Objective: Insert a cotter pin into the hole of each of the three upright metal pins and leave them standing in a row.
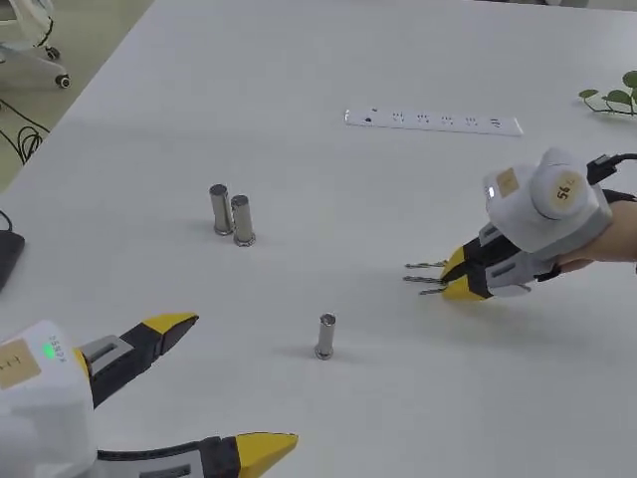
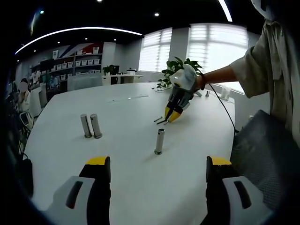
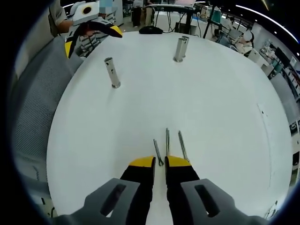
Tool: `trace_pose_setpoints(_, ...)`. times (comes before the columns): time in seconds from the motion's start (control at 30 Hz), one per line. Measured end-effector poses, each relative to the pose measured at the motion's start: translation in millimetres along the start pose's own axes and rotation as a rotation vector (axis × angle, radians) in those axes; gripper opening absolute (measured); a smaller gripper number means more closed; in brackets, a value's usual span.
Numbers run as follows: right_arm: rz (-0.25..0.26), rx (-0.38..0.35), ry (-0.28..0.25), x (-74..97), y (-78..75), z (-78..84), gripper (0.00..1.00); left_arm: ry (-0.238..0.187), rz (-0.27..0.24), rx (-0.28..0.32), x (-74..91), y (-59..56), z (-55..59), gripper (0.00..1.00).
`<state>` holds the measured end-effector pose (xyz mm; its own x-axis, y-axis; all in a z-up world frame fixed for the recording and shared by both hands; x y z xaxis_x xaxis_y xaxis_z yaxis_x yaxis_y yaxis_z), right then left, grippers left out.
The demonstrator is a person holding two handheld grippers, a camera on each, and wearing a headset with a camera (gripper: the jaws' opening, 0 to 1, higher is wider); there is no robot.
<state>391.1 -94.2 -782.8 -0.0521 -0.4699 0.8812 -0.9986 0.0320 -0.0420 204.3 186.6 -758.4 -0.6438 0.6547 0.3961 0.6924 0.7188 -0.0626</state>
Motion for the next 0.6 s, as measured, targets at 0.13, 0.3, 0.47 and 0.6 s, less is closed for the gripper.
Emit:
trace_pose_setpoints(0.13, -0.003, 0.039, 0.024, -0.2, 0.0, -1.7, 0.1, 0.0, -0.003, 0.001, 0.8, 0.0, -0.2, 0.83)
trace_pose_setpoints(0.3, 0.008, 0.144, 0.079, -0.8, 1.4, -4.9, 0.1, 0.002, -0.006, -0.001, 2.1, -0.1, -0.3, 0.83)
trace_pose_setpoints(0.47, 0.014, 0.188, 0.098, -1.6, 1.0, -5.9, 0.1, 0.001, -0.01, 0.001, 3.0, 1.6, 0.2, 0.82)
trace_pose_setpoints(0.6, 0.011, 0.238, 0.116, -2.9, -0.7, -4.7, 0.09, 0.003, -0.011, 0.001, 3.6, 2.3, 0.8, 0.81)
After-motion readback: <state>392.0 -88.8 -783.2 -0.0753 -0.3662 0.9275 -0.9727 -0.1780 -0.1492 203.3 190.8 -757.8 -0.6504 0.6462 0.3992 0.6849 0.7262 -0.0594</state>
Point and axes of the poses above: the centre of the closed fingertips' face, and the gripper's own axes: x roughly backward along the fingers, y roughly to its left, z roughly out of its underside, the point moved 9 cm from there along x, roughly backward along the fingers, and after that the axes turned 4 degrees about -x, right-handed, at the moved point
